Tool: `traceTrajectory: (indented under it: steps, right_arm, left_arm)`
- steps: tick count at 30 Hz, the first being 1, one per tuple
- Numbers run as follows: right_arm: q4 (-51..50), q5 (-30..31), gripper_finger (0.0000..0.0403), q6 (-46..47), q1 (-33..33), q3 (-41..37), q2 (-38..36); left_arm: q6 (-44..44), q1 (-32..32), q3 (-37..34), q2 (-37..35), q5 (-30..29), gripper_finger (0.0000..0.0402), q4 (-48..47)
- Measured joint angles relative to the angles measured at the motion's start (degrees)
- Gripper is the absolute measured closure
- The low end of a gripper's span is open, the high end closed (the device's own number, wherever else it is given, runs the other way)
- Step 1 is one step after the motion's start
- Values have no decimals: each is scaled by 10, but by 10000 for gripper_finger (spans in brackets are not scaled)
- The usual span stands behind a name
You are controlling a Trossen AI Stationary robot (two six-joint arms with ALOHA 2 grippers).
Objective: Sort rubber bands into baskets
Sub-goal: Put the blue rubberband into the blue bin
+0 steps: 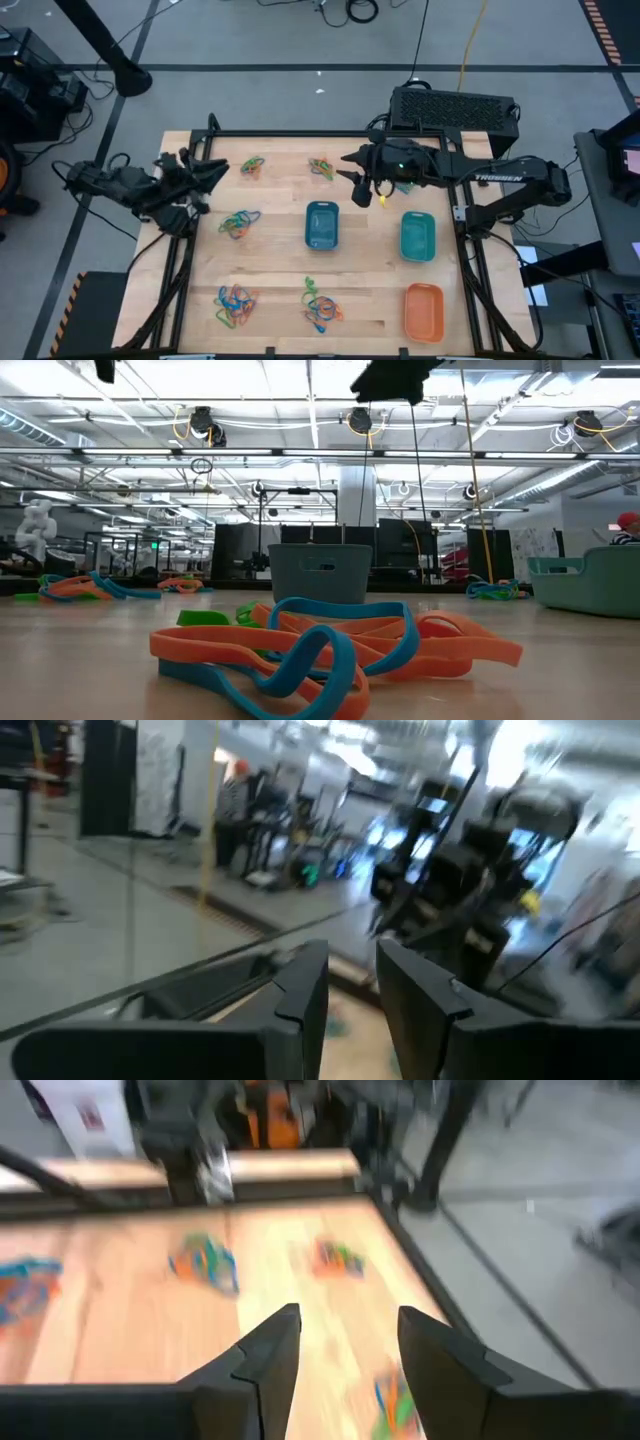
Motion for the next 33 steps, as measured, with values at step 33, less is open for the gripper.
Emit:
traceTrajectory:
  steps: [33]
  right_arm:
    - [-142, -115, 241, 43, -69, 4, 91]
  left_arm:
    - [-185, 239, 125, 296, 331, 307, -476]
